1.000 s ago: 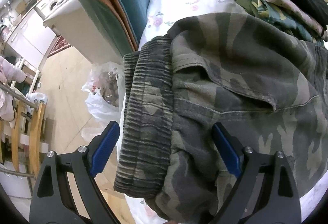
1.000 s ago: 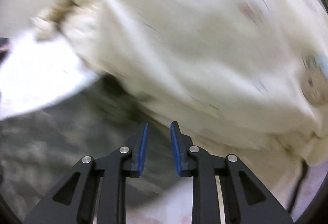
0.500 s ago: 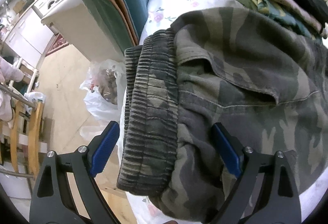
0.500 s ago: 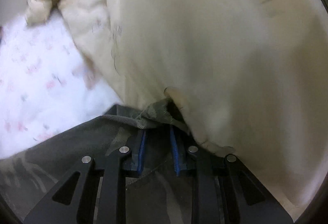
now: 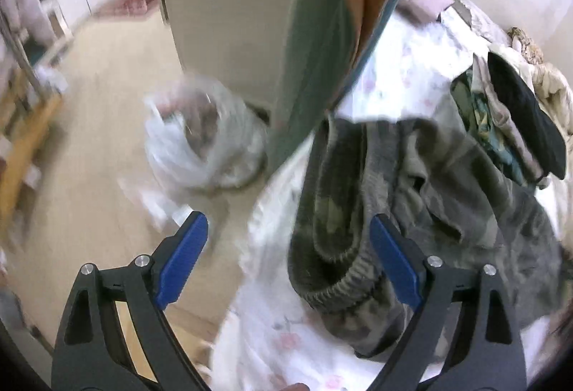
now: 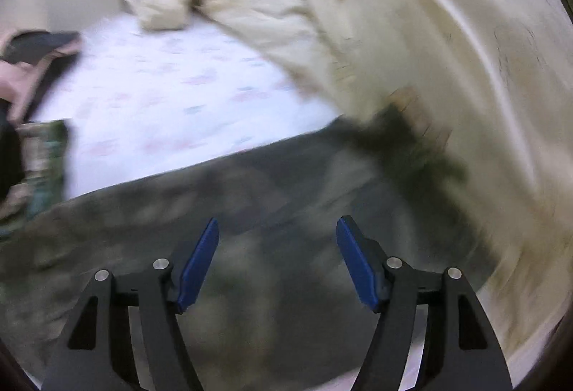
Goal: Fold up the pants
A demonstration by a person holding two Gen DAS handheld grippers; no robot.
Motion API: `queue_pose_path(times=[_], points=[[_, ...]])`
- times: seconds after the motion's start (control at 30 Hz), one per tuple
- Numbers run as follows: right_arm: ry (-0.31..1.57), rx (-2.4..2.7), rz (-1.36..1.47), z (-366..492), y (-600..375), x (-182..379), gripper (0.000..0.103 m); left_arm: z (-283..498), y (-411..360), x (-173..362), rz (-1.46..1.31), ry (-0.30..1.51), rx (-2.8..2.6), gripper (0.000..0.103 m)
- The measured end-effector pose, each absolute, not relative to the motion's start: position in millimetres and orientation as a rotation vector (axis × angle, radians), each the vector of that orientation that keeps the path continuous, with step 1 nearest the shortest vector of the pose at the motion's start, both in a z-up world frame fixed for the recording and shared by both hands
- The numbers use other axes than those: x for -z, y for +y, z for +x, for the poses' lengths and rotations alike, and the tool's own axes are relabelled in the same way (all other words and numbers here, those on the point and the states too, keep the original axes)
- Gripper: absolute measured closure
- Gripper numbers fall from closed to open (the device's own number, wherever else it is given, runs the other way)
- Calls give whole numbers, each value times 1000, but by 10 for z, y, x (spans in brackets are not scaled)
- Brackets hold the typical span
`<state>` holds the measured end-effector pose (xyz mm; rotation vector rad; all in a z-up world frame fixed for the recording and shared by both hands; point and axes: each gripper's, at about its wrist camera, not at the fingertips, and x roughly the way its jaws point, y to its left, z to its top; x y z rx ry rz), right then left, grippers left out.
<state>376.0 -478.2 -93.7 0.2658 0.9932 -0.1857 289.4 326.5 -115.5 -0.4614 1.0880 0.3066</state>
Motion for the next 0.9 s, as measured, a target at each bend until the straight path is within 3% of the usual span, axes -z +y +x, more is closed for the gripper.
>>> queue_pose_path(times=[0.23, 0.37, 0.4, 0.43, 0.5, 0.57, 0.67, 0.73, 0.9], points=[[1010, -25, 368, 2844, -3885, 884, 32, 3103, 2961, 1653, -552, 1216, -157, 13], [1028, -53, 321, 2353, -3704, 887, 31, 3214, 2960, 1843, -507, 1236, -142, 4], [1038, -40, 306, 2302, -3687, 945, 31, 3218, 2964, 1890, -519, 1253, -136, 7], [1048, -29, 298, 2265, -3664, 954, 31, 3190, 2955, 1888, -533, 1227, -121, 21], [1069, -27, 299, 2274, -3670, 1021, 31, 3217, 2733, 1748, -386, 1199, -91, 37], [1064, -30, 305, 2308, -3688, 1028, 31, 3235, 2469, 1607, -219, 1180, -104, 39], [1053, -26, 329, 2371, -3725, 1018, 31, 3241, 2530, 1578, -324, 1177, -84, 47], [1047, -41, 335, 2380, -3726, 1008, 31, 3232, 2679, 1591, -404, 1162, -51, 70], [1050, -44, 333, 2362, -3784, 992, 31, 3126, 2748, 1526, -445, 1117, 20, 72]])
